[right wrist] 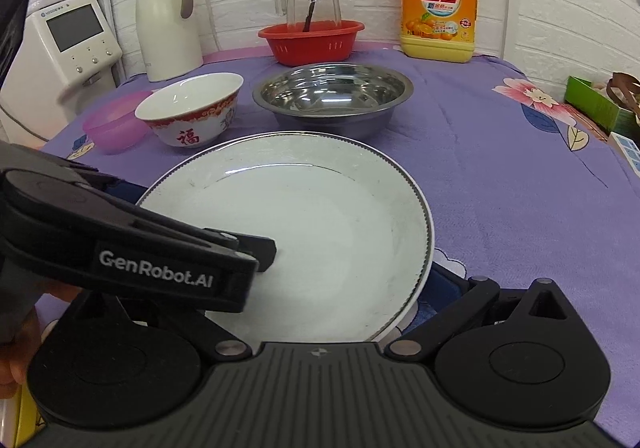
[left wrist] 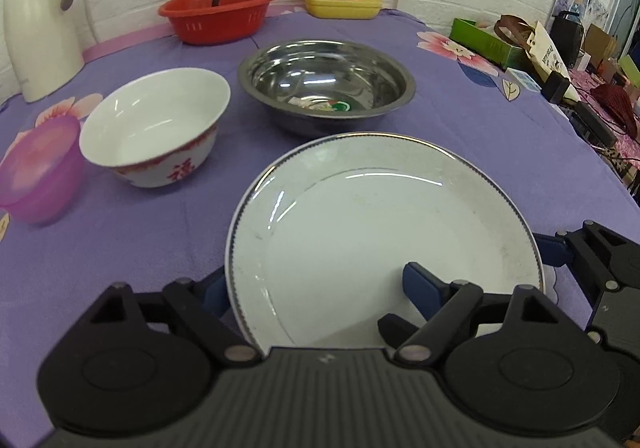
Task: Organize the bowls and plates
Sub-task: 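Close the left tool on the gold-rimmed plate rim and lift it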
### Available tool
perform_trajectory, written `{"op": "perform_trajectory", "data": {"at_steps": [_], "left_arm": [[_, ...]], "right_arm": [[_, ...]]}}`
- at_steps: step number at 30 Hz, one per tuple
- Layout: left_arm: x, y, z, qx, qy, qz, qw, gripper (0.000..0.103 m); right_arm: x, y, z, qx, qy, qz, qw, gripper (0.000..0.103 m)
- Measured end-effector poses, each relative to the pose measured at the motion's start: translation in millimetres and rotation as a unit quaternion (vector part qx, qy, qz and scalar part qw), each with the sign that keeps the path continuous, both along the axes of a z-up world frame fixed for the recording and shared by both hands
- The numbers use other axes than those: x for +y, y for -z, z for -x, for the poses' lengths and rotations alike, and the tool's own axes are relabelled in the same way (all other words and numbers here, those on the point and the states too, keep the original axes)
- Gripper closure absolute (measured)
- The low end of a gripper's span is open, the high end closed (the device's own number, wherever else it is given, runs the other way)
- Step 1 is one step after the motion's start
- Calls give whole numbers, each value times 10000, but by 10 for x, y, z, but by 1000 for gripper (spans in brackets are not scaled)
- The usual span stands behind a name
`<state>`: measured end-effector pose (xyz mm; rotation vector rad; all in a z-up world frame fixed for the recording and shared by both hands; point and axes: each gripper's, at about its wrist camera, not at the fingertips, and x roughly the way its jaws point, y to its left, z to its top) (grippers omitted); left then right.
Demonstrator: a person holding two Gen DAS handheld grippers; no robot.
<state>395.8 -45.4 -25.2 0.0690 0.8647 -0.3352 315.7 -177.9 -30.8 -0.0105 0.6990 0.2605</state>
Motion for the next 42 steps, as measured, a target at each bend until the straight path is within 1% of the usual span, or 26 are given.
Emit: {"op": "perform_trajectory", "data": {"at_steps": [2, 5, 9, 10, 14, 16, 18, 21, 23, 30, 33, 35, 38, 40, 42], "left_arm": [[9, -6, -13, 24, -33, 20, 10000, 22], [-9, -17, -15, 65, -152, 63, 9998, 22], [44, -70, 0, 193, -189, 422, 9987, 22], [43, -92, 19, 170, -166, 457, 9987, 22], [-10, -183, 167, -89, -65, 309, 9995, 22], [24, -215, 231, -102, -65, 425, 9990, 22], [64, -238, 298, -127, -74, 493, 9987, 22], [102, -278, 436, -266, -119, 396, 9988, 22], [153, -286, 517, -270, -163, 416, 9986, 22], [215, -220, 683, -218, -264, 447, 9984, 22], [171, -108, 647, -45, -259, 504, 9984, 22], [133, -26, 624, 78, -247, 507, 9984, 22], [59, 4, 636, 9, -120, 336, 9994, 20], [64, -2, 616, 51, -94, 381, 9992, 18], [98, -16, 568, 82, -102, 466, 9988, 18]], "right_arm": [[16, 4, 7, -20, -24, 4, 10000, 0], [54, 1, -1, -31, 108, 23, 9999, 0], [14, -40, 28, 6, 224, -115, 9997, 0], [-9, -59, 43, 6, 247, -187, 9995, 0], [-23, -144, 145, -100, 326, -239, 9991, 0], [-24, -195, 215, -175, 359, -285, 9988, 0], [-2, -234, 288, -265, 352, -229, 9988, 0], [31, -268, 384, -323, 295, -229, 9988, 0], [62, -283, 449, -339, 233, -261, 9988, 0], [150, -295, 615, -334, 160, -279, 9989, 0], [148, -243, 627, -295, 194, -180, 9992, 0], [110, -182, 609, -175, 245, -179, 9994, 0], [41, -89, 596, 21, 249, -232, 9994, 0], [-20, -45, 588, 81, 212, -380, 9990, 0], [-40, -52, 607, 31, 151, -404, 9991, 0]]}}
